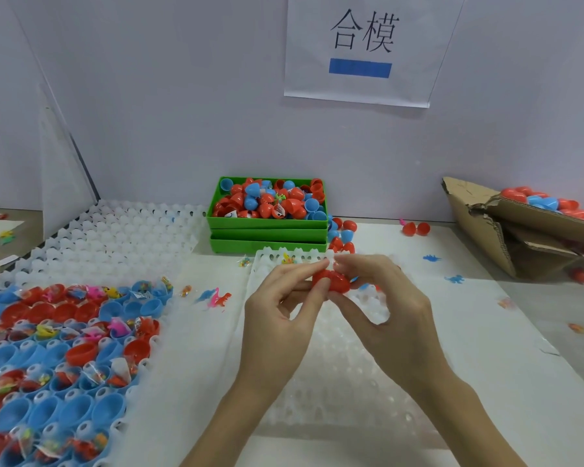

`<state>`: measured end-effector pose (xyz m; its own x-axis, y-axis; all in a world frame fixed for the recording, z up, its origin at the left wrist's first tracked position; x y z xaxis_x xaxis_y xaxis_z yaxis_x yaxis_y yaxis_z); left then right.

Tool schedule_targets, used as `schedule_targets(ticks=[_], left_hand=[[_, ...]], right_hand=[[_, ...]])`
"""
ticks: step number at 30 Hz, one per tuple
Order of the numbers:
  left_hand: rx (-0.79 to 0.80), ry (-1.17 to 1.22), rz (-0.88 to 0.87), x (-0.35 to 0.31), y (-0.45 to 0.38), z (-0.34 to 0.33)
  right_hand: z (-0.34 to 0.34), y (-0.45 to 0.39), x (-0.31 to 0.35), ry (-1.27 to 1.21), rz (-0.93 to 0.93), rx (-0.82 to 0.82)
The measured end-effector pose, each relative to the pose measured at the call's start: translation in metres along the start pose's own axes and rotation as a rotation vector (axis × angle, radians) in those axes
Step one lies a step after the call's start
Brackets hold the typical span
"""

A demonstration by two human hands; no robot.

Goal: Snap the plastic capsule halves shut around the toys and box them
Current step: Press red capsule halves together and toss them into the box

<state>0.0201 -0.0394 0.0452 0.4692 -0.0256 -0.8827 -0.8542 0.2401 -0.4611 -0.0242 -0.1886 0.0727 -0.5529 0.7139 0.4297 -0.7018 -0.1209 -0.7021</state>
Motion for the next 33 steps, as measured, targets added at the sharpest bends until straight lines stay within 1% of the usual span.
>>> schedule_targets(ticks=[3, 6, 8, 12, 16, 19, 21, 24, 26, 29, 33], left_hand=[[-0.007, 0.106, 0.060, 0.005, 0.000, -0.002], [0.010, 0.249, 0.119, 0.009, -0.001, -0.002], [0.011, 0.287, 0.146, 0.013, -0.001, 0.000], [-0.027, 0.214, 0.157, 0.016, -0.001, 0.006], [-0.056, 0.100, 0.126, 0.016, -0.001, 0.011], [-0.041, 0.112, 0.129, 0.017, -0.001, 0.010], [-0.014, 0.137, 0.121, 0.014, -0.003, 0.010], [0.079, 0.214, 0.087, 0.009, -0.004, 0.004], [0.116, 0.207, 0.054, 0.005, -0.004, 0.001], [0.119, 0.188, 0.012, 0.000, -0.004, 0.000], [0.078, 0.141, -0.016, -0.005, -0.004, 0.005]], right_hand=[[0.002, -0.001, -0.001, -0.090, -0.032, -0.021], [0.000, -0.001, -0.003, -0.231, -0.055, -0.017], [-0.003, 0.001, -0.006, -0.289, -0.068, -0.012], [-0.011, 0.004, -0.004, -0.252, -0.071, -0.013], [-0.015, 0.004, 0.003, -0.166, -0.018, 0.008], [-0.012, 0.002, 0.003, -0.142, -0.008, 0.001], [-0.009, 0.002, 0.000, -0.148, -0.020, -0.019], [-0.001, 0.001, -0.004, -0.180, -0.052, -0.051], [0.003, 0.000, -0.003, -0.207, -0.057, -0.057], [0.004, -0.001, -0.003, -0.269, -0.067, -0.043], [0.002, 0.000, -0.004, -0.354, -0.110, -0.029]])
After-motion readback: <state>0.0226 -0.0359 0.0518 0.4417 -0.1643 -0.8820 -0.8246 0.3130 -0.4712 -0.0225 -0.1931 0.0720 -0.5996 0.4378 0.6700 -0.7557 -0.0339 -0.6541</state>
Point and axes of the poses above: each hand's wrist, its own y-axis away from the middle knuckle, its own z-axis out of the back of the hand, x = y × z, the point moved 8 cm from there along -y, towards the middle knuckle, and after that the axes turned 9 degrees about x, right-handed, at the moved point
